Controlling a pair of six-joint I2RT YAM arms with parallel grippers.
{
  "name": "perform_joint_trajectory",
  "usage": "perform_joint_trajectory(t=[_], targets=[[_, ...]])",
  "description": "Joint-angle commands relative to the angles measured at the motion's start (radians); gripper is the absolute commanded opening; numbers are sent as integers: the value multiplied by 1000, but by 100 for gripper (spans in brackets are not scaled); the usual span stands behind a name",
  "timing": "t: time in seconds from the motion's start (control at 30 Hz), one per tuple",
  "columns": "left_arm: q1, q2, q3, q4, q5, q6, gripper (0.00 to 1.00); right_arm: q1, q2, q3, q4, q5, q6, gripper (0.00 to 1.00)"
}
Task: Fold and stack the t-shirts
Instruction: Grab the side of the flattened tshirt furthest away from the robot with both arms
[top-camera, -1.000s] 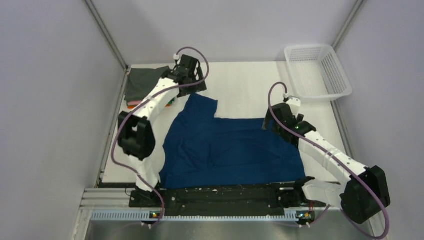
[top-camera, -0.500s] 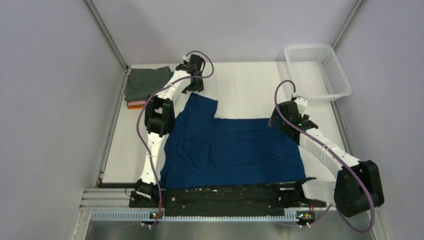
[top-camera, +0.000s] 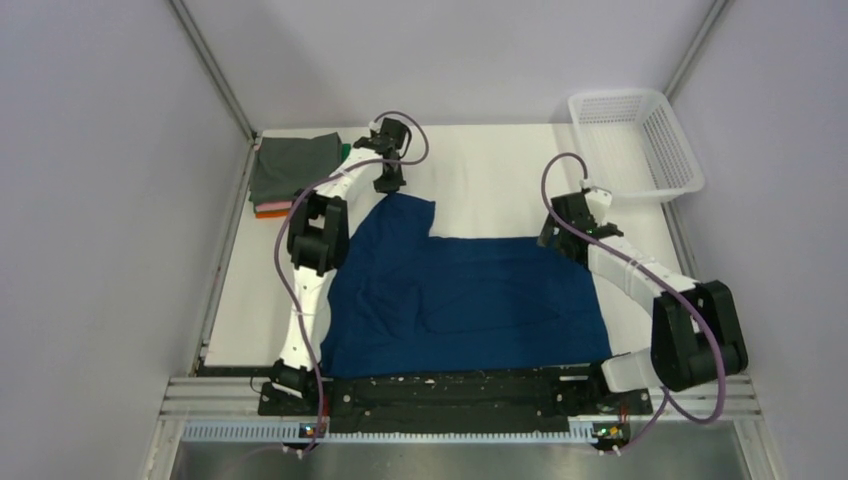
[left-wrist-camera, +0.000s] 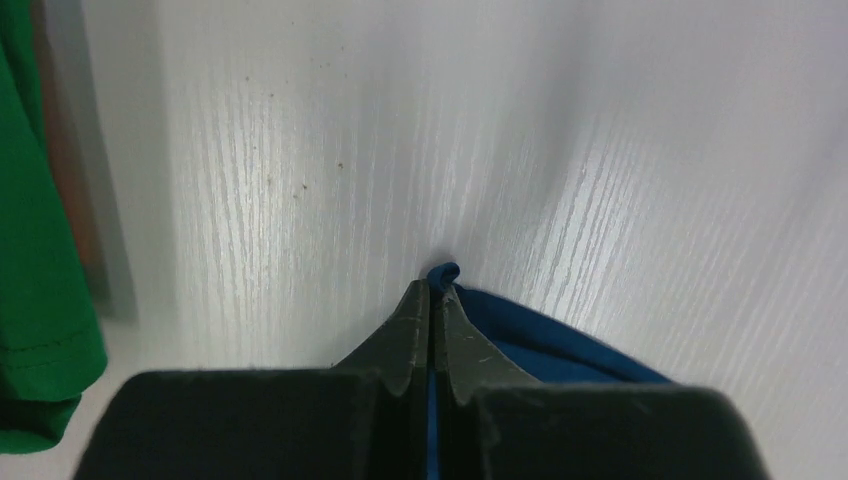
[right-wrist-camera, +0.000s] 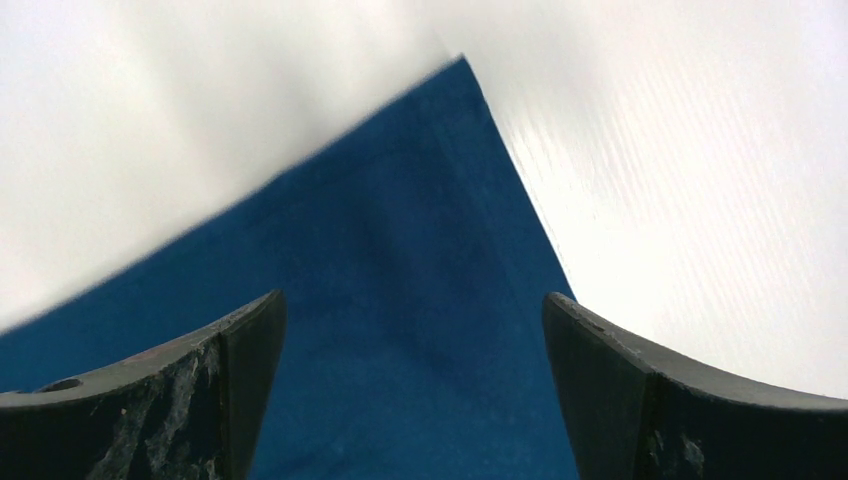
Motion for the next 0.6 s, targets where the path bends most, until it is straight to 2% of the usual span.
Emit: perform_joint_trajectory(t=[0.0, 0.27, 0.47, 0.57], targets=[[1, -51, -52, -2, 38, -27, 0, -24, 122, 147, 62, 116, -8, 96], [0, -157, -81, -24, 64, -28, 0, -33, 390, 342, 24, 240, 31, 80], [0, -235, -201, 70, 82, -36, 0, -35, 501, 433, 13, 229, 35, 76], [1, -223, -200, 84, 59, -39, 0, -36, 536, 451, -14, 231, 34, 74]])
